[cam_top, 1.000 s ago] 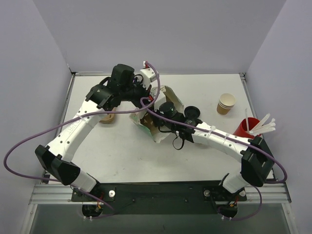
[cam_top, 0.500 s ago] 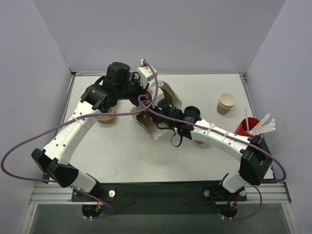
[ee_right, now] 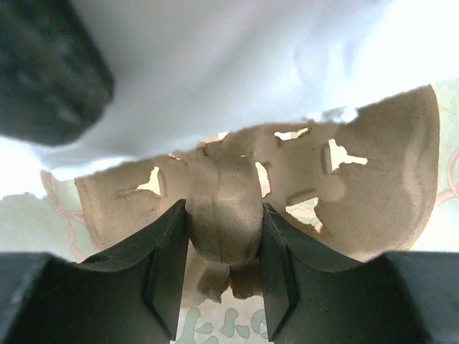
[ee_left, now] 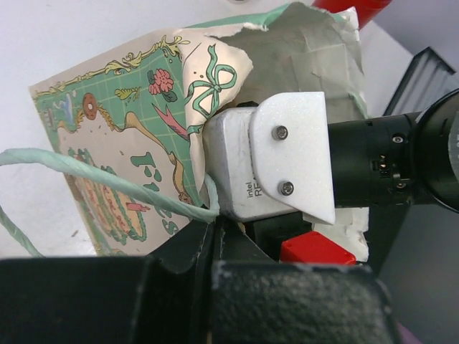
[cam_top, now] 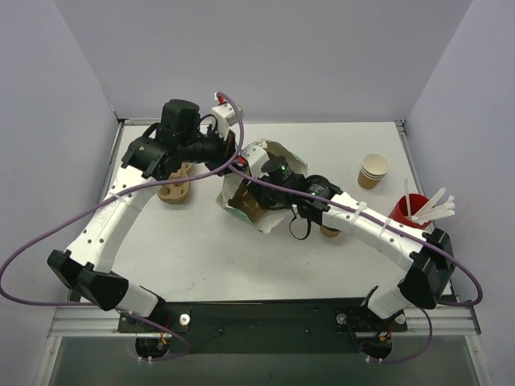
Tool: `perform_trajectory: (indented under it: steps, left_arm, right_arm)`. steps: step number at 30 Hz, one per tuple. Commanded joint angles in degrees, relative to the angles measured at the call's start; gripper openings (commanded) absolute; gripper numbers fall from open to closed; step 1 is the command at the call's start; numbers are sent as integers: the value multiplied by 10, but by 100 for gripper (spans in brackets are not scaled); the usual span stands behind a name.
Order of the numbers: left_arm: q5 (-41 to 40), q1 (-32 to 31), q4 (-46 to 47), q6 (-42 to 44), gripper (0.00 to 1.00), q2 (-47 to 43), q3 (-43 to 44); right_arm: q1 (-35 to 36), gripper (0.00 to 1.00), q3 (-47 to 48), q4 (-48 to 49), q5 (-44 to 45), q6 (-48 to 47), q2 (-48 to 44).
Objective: Pack the takeout coffee
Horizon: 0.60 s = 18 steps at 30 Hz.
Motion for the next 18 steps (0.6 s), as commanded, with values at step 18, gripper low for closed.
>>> perform_trajectory:
  steps: [18]
  left_arm:
    - [216,111,102,-219,0,-27,-111]
  right_arm:
    - [8,30,63,-146,-92,4,46]
